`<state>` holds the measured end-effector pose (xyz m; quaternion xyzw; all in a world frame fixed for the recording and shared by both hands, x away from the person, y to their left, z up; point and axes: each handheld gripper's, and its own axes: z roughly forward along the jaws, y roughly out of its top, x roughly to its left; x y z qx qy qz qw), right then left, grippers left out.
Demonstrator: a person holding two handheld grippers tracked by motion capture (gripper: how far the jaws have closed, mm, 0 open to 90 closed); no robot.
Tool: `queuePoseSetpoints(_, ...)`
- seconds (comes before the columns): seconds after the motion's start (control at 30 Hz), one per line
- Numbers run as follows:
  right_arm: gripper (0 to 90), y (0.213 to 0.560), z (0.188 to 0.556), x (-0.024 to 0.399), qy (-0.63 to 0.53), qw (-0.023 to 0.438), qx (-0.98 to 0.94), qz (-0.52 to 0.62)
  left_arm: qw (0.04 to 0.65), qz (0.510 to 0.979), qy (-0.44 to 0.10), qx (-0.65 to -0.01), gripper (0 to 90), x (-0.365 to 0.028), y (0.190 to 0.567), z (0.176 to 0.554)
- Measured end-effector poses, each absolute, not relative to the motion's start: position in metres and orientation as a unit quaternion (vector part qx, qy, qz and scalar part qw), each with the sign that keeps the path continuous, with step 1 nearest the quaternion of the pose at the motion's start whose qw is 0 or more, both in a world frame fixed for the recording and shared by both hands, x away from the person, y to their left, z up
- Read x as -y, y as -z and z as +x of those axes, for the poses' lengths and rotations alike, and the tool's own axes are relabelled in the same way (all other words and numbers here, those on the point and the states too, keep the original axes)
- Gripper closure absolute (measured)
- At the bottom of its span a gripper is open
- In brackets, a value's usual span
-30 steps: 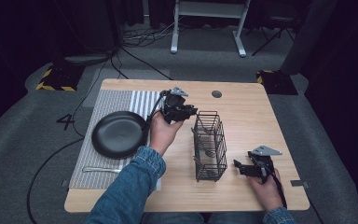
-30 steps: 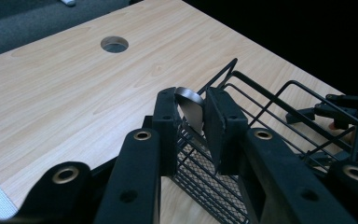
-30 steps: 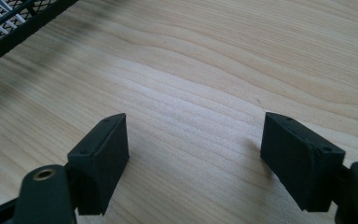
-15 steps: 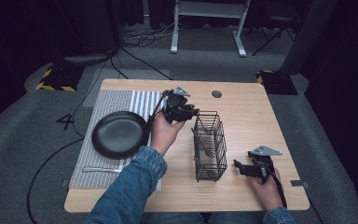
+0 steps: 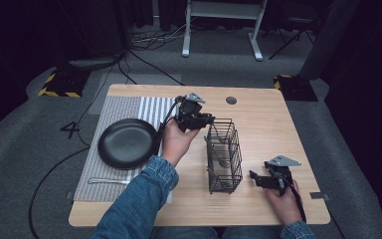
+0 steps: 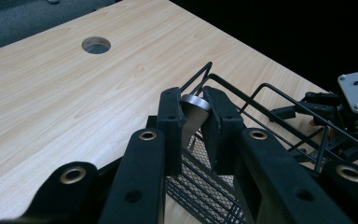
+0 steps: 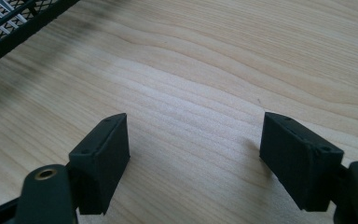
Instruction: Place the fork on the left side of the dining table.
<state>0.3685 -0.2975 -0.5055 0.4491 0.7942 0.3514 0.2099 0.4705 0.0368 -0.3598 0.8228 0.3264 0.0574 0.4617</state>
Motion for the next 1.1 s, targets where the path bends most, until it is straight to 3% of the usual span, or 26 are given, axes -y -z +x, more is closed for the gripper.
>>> queuePoseSetpoints(1.1, 24.2, 0.506, 0.368, 0.297, -0.352, 0.21, -0.794, 0.449, 0.448, 0.836, -0.082, -0.307, 79.8, -0.038, 0.345, 0.459)
